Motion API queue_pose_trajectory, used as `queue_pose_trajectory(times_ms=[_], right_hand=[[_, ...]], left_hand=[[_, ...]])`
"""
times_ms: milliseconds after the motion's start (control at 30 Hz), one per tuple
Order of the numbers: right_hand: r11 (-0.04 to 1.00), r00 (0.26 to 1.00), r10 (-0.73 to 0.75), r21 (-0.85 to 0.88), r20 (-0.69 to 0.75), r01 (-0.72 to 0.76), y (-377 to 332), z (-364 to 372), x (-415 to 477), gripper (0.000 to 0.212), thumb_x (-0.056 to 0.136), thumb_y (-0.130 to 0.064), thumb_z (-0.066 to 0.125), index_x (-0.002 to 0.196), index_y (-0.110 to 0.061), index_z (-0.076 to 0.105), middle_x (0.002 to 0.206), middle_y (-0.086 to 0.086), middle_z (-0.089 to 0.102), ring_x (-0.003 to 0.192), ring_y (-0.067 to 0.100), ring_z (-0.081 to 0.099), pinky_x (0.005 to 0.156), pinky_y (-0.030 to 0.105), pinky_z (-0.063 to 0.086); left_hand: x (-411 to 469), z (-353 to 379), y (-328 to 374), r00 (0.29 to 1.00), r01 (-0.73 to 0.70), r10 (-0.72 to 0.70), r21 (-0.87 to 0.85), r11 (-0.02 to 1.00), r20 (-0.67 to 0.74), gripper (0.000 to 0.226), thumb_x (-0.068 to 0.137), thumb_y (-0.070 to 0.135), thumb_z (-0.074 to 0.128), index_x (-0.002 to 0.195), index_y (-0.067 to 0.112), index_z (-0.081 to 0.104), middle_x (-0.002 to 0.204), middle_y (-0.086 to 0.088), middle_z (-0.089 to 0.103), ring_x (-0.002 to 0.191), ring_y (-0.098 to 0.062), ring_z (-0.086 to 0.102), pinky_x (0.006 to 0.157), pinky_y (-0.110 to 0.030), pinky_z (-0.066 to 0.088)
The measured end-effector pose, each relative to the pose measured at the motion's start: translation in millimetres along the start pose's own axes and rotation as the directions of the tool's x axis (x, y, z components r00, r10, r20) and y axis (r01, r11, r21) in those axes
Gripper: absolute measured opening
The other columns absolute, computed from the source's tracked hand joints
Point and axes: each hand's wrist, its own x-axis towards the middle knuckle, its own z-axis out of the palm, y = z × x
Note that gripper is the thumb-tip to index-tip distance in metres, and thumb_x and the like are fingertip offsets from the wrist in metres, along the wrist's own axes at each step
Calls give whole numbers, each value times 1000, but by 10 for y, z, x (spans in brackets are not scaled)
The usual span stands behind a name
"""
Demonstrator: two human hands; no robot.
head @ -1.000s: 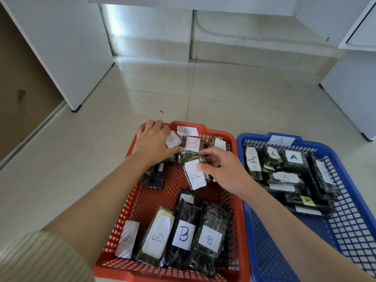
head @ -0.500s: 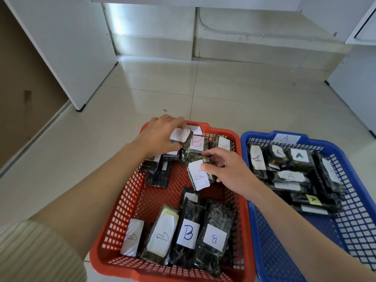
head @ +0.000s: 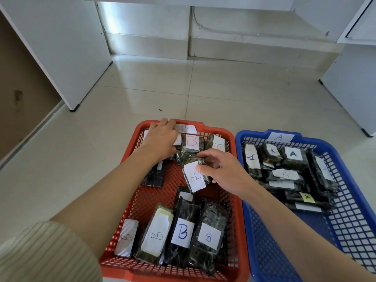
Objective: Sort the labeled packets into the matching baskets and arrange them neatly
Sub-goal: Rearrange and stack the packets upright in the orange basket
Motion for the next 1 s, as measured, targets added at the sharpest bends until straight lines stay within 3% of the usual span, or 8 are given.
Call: queue_pose_trajectory(times_ms=[267, 367, 433, 533, 633, 800, 900, 1000], right_hand=[[1000, 999, 4, 31, -47, -3, 26, 24, -17, 29, 84, -24, 70, 109, -22, 56, 102, -6, 63, 89, 6, 62, 73, 22, 50], [999, 992, -44, -28, -116, 41, -29, 75, -2, 25, 87, -20, 67, 109, -18, 57, 99, -8, 61, 85, 2, 57, 71, 10, 44], [988, 982, -102, -132, -156, 82, -94, 144, 48, 24, 90, -19, 62, 113, -19, 57, 102, -7, 60, 91, 7, 55, 77, 15, 42], [927, 974, -189, -349, -122, 137, -178, 336, 213, 27, 92, -21, 57, 118, -23, 55, 109, 3, 59, 103, 17, 53, 86, 32, 45], [843, 979, -203, -509, -5, 172, -209, 566, 351, 31, 94, -20, 53, 125, -21, 54, 114, 7, 60, 113, 23, 50, 88, 40, 48], [740, 968, -251, -646, -3, 190, -105, 737, 361, 44, 92, -28, 57, 134, -20, 45, 128, 2, 52, 126, 20, 39, 90, 34, 45], [724, 973, -223, -659, 57, 204, -45, 746, 277, 63, 82, -34, 70, 133, -17, 37, 130, 2, 43, 123, 21, 42, 91, 33, 44], [640, 974, -190, -737, 125, 219, -54, 743, 292, 65, 84, -30, 67, 138, -14, 34, 134, 5, 38, 121, 24, 44, 90, 34, 46]], left_hand=[[-89, 98, -74, 987, -22, -24, -280, 960, -158, 50, 82, 21, 66, 129, 16, 50, 126, -4, 53, 117, -25, 49, 94, -37, 36], [-355, 141, -185, 928, 79, -169, -268, 960, -333, 40, 84, 34, 64, 121, 18, 58, 122, -1, 59, 118, -24, 49, 98, -40, 28], [-573, 180, -270, 851, 240, -349, -300, 923, -392, 39, 90, 40, 55, 122, 18, 57, 125, -2, 57, 121, -24, 46, 98, -45, 28], [-792, 269, -332, 810, 470, -568, -419, 777, -144, 52, 97, 44, 39, 140, 15, 36, 141, -8, 42, 129, -28, 37, 102, -48, 30], [-875, 345, -288, 812, 519, -580, -540, 662, 70, 52, 100, 41, 32, 143, 13, 28, 139, -13, 43, 124, -32, 44, 99, -46, 38], [-928, 379, -246, 834, 455, -550, -629, 630, 51, 37, 101, 31, 30, 134, 14, 36, 119, -14, 59, 104, -35, 58, 87, -46, 45], [-924, 391, -248, 832, 456, -553, -623, 635, 46, 34, 102, 23, 28, 132, 12, 37, 112, -15, 60, 99, -35, 59, 85, -47, 46], [-918, 396, -244, 827, 460, -561, -620, 635, 38, 33, 102, 22, 29, 131, 11, 38, 110, -15, 61, 97, -35, 60, 83, -47, 48]])
